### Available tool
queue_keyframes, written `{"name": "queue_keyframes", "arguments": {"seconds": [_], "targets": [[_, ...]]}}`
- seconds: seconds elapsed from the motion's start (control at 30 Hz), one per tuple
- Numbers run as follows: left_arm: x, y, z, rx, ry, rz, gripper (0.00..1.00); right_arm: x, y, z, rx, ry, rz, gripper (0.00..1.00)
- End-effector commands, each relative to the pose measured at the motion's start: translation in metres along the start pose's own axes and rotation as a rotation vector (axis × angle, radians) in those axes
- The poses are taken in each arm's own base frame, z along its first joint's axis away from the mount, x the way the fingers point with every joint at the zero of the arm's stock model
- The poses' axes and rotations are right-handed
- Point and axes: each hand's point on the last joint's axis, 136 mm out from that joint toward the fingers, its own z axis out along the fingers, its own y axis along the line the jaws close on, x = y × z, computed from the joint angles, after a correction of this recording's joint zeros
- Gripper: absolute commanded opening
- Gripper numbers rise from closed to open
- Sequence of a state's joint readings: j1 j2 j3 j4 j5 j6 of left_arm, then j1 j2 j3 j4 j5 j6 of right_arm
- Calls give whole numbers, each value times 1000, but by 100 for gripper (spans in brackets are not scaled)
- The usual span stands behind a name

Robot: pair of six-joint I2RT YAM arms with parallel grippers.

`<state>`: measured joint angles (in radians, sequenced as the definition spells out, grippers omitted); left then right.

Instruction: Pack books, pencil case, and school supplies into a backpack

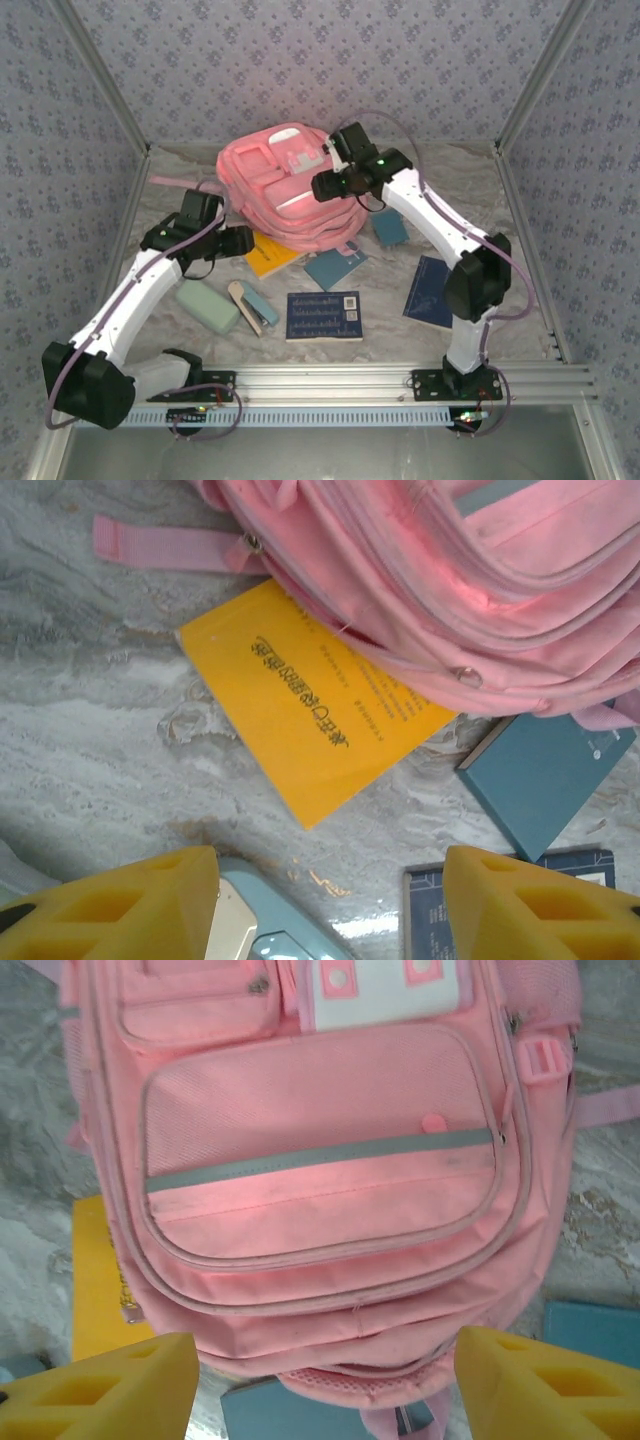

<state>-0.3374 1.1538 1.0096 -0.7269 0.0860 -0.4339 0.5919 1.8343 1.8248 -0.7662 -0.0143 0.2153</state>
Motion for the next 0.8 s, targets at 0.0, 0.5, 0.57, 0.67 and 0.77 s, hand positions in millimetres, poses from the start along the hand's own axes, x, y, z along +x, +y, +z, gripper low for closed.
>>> {"name": "queue_keyframes", "arguments": {"seconds": [0.0, 0.5, 0.57, 0.67, 0.77], "targets": [[2, -10, -4, 56, 17, 32, 61, 3, -3, -6, -66, -46, 64, 71], [-81, -88, 66, 173, 121, 237, 64, 63, -14, -24, -338, -171, 355, 87], [-94, -103, 84, 229, 140, 284, 64, 74, -12, -27, -347, -139, 352, 86], [-113, -111, 104, 233, 153, 307, 64, 91, 0, -33, -367, -89, 274, 84], [-120, -113, 105, 232, 161, 301, 63, 121, 31, -34, -341, -6, 84, 85]]}}
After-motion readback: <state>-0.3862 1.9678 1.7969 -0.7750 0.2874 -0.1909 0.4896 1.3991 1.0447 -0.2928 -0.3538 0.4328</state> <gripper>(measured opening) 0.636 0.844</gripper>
